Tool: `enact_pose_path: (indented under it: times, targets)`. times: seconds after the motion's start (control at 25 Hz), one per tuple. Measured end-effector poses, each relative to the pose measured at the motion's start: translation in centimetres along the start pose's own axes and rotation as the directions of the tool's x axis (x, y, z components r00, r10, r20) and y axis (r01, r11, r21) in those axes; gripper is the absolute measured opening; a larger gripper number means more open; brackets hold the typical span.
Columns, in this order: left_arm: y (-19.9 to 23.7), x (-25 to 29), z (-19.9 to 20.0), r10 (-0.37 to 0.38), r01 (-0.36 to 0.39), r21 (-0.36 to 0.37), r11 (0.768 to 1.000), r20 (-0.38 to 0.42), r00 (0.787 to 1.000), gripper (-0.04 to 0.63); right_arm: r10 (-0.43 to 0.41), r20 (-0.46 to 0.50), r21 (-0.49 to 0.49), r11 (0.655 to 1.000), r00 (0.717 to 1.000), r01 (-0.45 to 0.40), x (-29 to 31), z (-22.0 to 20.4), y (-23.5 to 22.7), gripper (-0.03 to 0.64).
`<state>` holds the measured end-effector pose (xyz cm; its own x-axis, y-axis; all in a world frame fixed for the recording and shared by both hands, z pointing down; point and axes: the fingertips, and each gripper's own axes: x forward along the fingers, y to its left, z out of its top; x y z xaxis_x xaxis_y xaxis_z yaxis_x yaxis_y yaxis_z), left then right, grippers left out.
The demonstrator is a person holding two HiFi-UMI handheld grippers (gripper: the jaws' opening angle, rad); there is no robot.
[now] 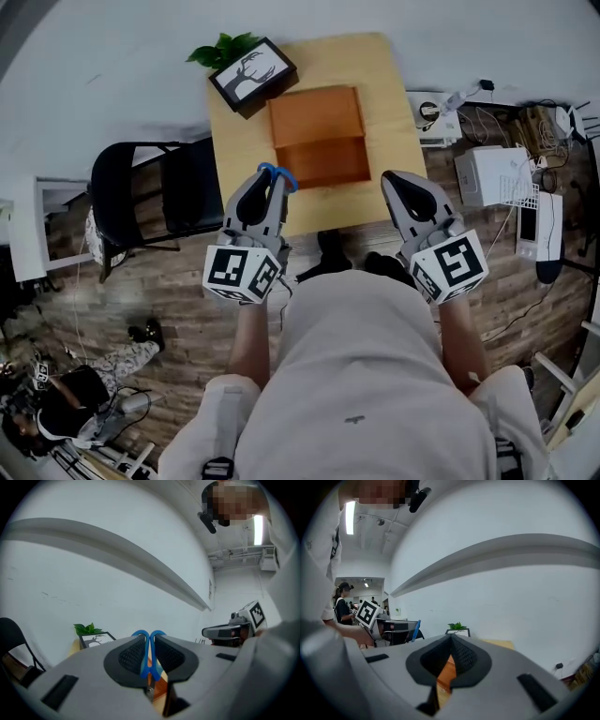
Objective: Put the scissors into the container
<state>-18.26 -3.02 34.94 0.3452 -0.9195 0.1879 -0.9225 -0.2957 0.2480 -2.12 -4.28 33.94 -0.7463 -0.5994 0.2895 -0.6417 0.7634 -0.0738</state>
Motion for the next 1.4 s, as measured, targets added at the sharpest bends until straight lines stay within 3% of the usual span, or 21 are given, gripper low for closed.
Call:
enact_pose_path:
  times: [0.88,1.12,1.4]
  targets:
    - [1.7,8.3,-3.1,-0.168,0.177,0.05,0.983,-0.145,0.975,0.063,-0.099,-0.076,0.063,0.993,0.992,0.104,2.7,-2.3,-3.1,-0.002]
    - [2.3,10.6,-6.6,-0.207,0.222,0.056,0.973,-0.201,0.957,0.063,-0.109,-0.093,0.084,0.99,0.99,0.117,3.6,-3.6,-4.1,-0.002]
    - [2.1,12.0,-10.3,-0.203,0.254,0.138,0.957,-0.305,0.93,0.064,-0.111,-0.119,0.111,0.986,0.987,0.125,3.9,-4.9,-4.5,-0.002]
